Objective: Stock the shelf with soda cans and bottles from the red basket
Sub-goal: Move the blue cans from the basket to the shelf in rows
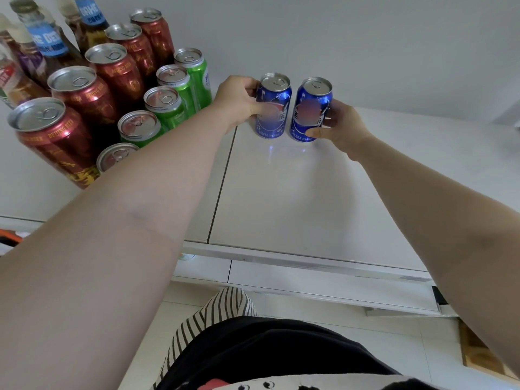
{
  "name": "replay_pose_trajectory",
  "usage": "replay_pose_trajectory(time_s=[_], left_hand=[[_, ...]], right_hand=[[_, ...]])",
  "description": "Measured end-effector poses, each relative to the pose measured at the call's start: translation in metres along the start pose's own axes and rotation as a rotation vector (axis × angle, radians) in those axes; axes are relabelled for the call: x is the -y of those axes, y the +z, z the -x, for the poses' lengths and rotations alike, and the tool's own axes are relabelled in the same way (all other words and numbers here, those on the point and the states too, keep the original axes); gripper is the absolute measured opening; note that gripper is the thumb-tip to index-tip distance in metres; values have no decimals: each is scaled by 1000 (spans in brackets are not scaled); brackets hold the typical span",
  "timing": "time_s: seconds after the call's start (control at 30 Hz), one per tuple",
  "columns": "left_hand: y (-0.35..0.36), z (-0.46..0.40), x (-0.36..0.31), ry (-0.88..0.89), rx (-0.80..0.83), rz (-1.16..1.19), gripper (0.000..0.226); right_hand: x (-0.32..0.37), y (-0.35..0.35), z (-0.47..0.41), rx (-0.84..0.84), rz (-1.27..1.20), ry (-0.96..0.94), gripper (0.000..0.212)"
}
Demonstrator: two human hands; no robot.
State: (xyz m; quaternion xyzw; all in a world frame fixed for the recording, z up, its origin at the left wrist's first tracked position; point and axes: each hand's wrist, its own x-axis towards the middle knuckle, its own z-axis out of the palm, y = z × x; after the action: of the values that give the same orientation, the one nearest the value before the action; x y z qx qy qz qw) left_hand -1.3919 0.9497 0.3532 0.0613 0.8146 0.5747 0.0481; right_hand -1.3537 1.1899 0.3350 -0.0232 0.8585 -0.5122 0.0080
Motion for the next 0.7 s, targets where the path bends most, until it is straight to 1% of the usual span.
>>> replay_pose_trajectory(time_s=[0.23,0.4,0.47,0.6,0.7], left_hand=[[3,5,1,101,-21,-178,62],[3,9,1,59,38,-124,77],[1,13,1,38,39,-143,84],[-4,32,-4,-25,45,-245,96],[-2,57,-8,-52,26,-370,97]], right_hand=[[0,2,3,11,-22,-1,61],[3,2,7,-4,-41,4,73],[4,0,11,-4,-29,21,79],[6,-3,28,-20,12,98,93],[6,-7,48,-55,68,120,91]])
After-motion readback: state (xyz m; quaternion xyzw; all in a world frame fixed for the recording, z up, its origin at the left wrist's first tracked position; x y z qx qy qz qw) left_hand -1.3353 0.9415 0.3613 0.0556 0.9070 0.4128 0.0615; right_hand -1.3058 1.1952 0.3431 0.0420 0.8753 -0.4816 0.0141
